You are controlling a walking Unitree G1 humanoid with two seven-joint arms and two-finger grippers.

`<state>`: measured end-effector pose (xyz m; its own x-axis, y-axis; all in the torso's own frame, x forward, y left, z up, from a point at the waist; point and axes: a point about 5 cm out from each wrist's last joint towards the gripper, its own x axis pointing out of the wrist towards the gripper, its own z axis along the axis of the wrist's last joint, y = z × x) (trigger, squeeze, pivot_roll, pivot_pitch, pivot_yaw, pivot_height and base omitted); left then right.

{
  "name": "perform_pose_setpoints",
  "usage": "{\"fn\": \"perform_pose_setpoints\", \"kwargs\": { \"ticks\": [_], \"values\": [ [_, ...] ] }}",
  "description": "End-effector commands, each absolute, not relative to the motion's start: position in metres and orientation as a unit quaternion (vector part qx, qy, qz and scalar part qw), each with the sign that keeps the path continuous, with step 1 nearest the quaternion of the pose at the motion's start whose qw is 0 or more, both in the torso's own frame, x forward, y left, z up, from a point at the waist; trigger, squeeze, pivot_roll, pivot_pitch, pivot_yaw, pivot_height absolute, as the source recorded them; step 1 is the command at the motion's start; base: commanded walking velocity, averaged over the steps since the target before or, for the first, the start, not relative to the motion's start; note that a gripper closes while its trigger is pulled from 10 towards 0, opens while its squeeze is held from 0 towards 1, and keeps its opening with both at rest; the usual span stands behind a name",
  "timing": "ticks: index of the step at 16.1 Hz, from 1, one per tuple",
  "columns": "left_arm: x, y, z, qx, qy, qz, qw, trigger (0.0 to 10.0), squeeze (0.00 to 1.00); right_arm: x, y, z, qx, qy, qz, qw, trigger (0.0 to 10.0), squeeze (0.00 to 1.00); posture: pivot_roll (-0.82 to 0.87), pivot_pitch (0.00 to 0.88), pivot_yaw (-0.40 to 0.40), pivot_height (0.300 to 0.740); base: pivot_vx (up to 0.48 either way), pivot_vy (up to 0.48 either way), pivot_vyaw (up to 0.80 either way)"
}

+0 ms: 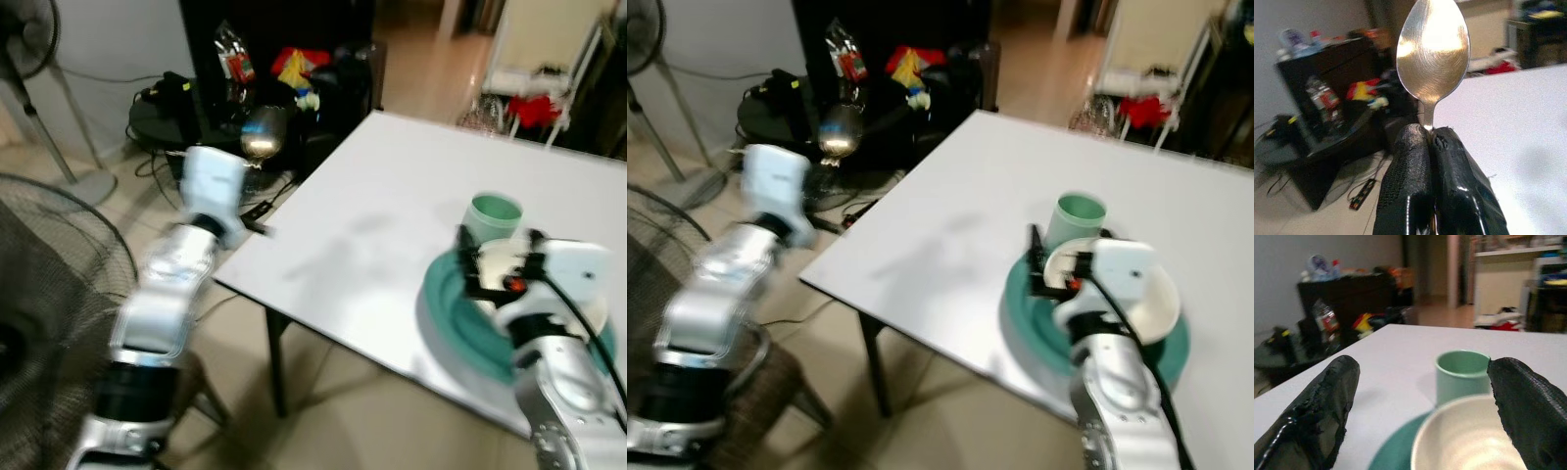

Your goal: Setting the table

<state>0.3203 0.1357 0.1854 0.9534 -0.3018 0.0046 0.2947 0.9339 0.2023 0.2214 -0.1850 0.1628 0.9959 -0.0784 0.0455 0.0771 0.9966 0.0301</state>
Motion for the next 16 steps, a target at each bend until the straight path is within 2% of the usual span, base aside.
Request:
{"fn": "perform_pose_setpoints", "kwargs": {
  "ticks": [1, 2, 4, 11, 14, 16],
  "values": [
    [0.323, 0.142, 0.189, 0.111, -0.023, -0.141, 0.984, 10.0, 0.00, 0.220, -0.184, 0.162, 0.015, -0.020, -0.041, 0.999, 10.0, 0.00, -0.05, 0.000, 0.061, 0.740, 0.000, -0.480, 0.00],
    [0.324, 0.142, 0.189, 0.108, -0.022, -0.144, 0.983, 10.0, 0.00, 0.220, -0.184, 0.162, 0.015, -0.020, -0.043, 0.999, 10.0, 0.00, -0.05, 0.000, 0.061, 0.740, 0.000, -0.480, 0.00],
    [0.325, 0.142, 0.188, 0.104, -0.020, -0.144, 0.984, 10.0, 0.00, 0.219, -0.184, 0.162, 0.015, -0.018, -0.043, 0.999, 10.0, 0.00, -0.05, 0.000, 0.063, 0.740, 0.000, -0.420, -0.80],
    [0.318, 0.154, 0.175, 0.082, 0.004, -0.123, 0.989, 10.0, 0.00, 0.216, -0.173, 0.166, 0.030, -0.016, 0.047, 0.998, 10.0, 0.00, -0.04, 0.000, 0.029, 0.740, 0.000, 0.000, 0.00],
    [0.318, 0.156, 0.177, 0.078, 0.002, -0.122, 0.989, 10.0, 0.00, 0.216, -0.174, 0.162, 0.027, -0.008, 0.043, 0.999, 10.0, 0.00, -0.03, 0.000, 0.024, 0.740, 0.282, 0.000, 0.00],
    [0.321, 0.159, 0.178, 0.079, 0.002, -0.120, 0.990, 10.0, 0.00, 0.217, -0.172, 0.161, 0.027, -0.006, 0.045, 0.999, 10.0, 0.00, -0.03, 0.000, 0.027, 0.740, 0.358, 0.000, -0.65]
  ]
}}
